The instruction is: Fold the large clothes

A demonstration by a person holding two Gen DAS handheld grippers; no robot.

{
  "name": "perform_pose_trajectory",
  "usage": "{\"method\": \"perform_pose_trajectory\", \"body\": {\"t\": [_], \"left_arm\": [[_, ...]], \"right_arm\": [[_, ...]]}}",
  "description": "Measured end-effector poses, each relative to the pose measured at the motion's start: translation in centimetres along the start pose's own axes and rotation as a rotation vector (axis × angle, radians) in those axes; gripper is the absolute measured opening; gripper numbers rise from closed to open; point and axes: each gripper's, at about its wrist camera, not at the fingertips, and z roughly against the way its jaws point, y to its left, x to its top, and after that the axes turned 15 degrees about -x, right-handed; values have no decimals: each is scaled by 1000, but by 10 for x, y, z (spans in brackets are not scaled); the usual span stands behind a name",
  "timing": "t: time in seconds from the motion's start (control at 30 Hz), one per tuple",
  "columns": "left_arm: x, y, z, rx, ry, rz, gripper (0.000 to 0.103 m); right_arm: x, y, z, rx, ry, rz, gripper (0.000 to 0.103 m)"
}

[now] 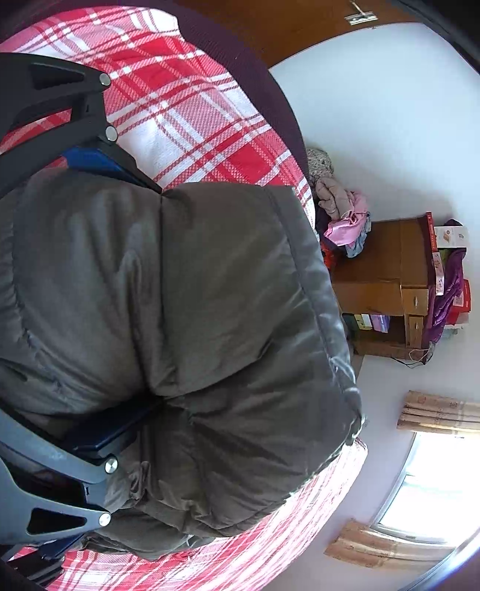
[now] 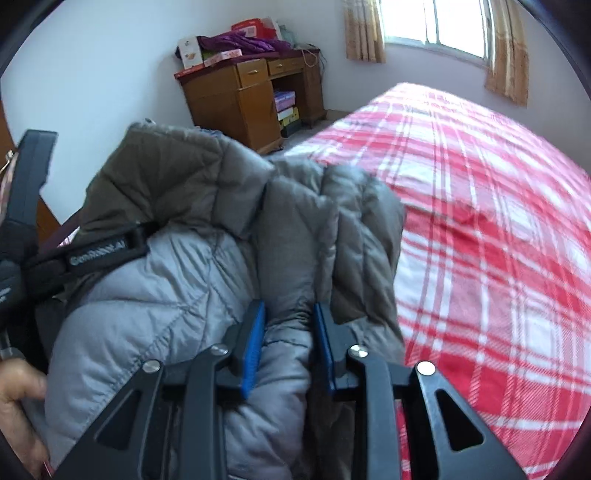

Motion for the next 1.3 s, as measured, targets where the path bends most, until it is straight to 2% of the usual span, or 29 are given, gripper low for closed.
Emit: {"method": "perform_pose_trajectory", "body": {"t": [0.17,0.27,0.4,0.57,0.6,0.63,0.7,0.8,1.03,1.17,1.3], "left_arm": [[0,-1,1,9,30,3,102],[-2,-3,11,-9,77,8,102],[-17,-6,47,-20,79,13,102],[-44,-21,101,-1,27,-2,102],[-51,-24,112,7,13,-16,102],[-58,-28,121,20,-1,-25,102],[-70,-32,136,42,-24,-32,102],[-87,-34,150,66,-24,-18,102],[-123,-42,164,56,18,-19,102],[-137,-42,165,36,62,14,102],[-155,-48,174,40,81,-7,102]], "right_arm": [[-2,6,-9,-42,-21,38,28],[3,6,-6,-46,23,55,30],[-3,-7,15,-20,27,39,35],[-27,-23,59,-13,-51,-4,38],[-31,-27,69,-3,-60,-11,47],[-35,-29,78,4,-69,-14,62],[-42,-33,93,-1,-89,-19,73],[-54,-42,116,-12,-137,-30,73],[-72,-55,147,-34,-152,-54,73],[-81,-55,149,-67,-122,-28,73],[-95,-58,156,-107,-94,2,73]]}}
